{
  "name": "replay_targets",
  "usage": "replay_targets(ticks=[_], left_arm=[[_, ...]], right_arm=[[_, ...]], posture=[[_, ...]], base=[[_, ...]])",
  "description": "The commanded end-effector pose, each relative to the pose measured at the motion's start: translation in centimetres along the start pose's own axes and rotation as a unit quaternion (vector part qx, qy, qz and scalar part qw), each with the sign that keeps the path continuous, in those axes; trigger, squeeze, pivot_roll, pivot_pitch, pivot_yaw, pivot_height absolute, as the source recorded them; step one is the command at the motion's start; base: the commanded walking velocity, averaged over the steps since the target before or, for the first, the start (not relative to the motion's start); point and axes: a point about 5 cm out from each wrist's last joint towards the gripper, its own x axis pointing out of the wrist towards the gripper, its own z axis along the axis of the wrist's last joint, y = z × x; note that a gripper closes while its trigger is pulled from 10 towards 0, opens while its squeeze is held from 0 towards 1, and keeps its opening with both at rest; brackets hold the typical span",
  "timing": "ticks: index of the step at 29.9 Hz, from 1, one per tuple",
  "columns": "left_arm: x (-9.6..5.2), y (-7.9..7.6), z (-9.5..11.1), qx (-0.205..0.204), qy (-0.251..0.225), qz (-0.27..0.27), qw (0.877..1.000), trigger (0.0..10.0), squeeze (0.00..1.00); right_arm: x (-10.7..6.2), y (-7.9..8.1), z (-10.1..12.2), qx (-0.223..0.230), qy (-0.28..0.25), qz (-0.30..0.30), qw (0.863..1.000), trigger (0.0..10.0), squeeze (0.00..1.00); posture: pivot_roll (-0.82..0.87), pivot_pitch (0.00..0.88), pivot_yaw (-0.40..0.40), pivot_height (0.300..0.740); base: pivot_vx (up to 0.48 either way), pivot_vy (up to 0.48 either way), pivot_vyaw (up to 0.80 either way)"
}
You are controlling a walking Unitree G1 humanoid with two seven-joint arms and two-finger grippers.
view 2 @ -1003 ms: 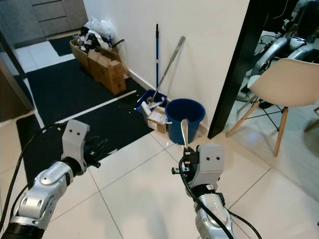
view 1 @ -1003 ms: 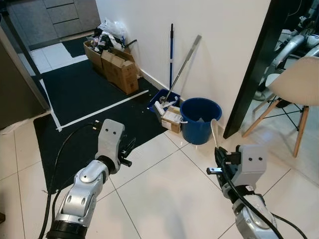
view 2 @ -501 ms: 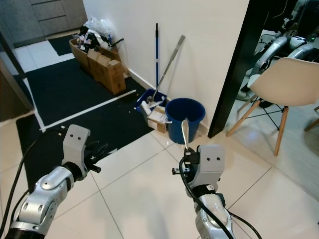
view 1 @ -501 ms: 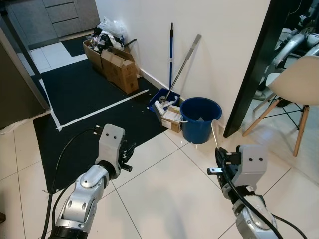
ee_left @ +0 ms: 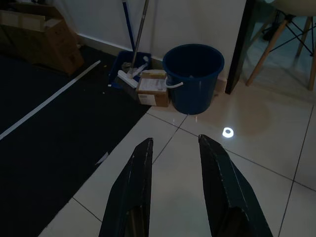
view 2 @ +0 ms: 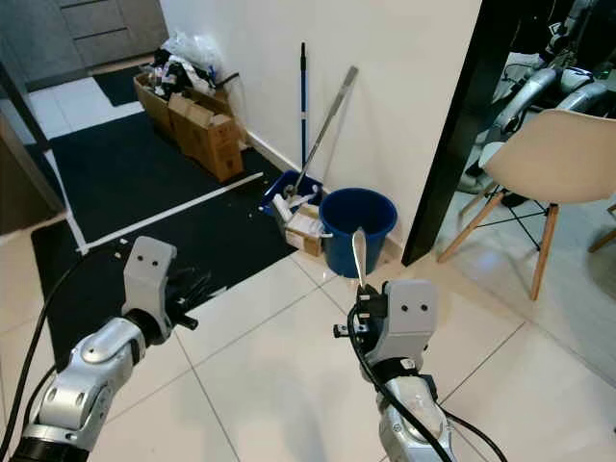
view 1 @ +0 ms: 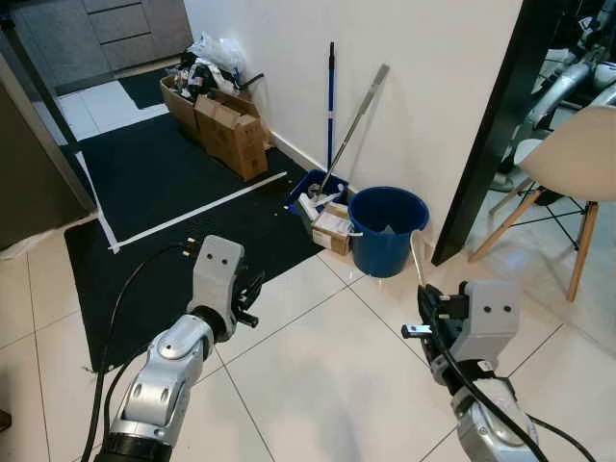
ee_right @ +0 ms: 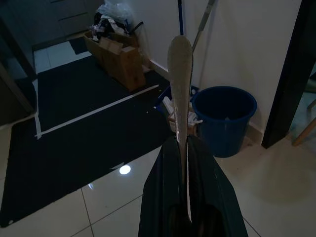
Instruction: Setting the table
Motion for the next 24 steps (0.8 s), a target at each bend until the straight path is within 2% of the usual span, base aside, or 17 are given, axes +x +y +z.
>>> replay_targets(ticks=[1,24], left_arm=[[-0.28,0.49,-0.55,0.001,0.010,0.009,1.000,10.0,0.00],[-0.18,0.61,-0.50,0.005,0.009,0.008,1.000,10.0,0.00]], right_arm=[[-0.14,0.09,-0.23,-0.001,0.008,0.000,1.000,10.0,0.00],[-0.18,0.12,-0.29,-0.002,0.009,-0.001,1.000,10.0,0.00]], posture=[[-0.14,0.146,0.162,0.740],[-0.14,0.141,0.170,0.740]], base=[[0.000,0.000,0.00],[0.000,0.000,0.00]])
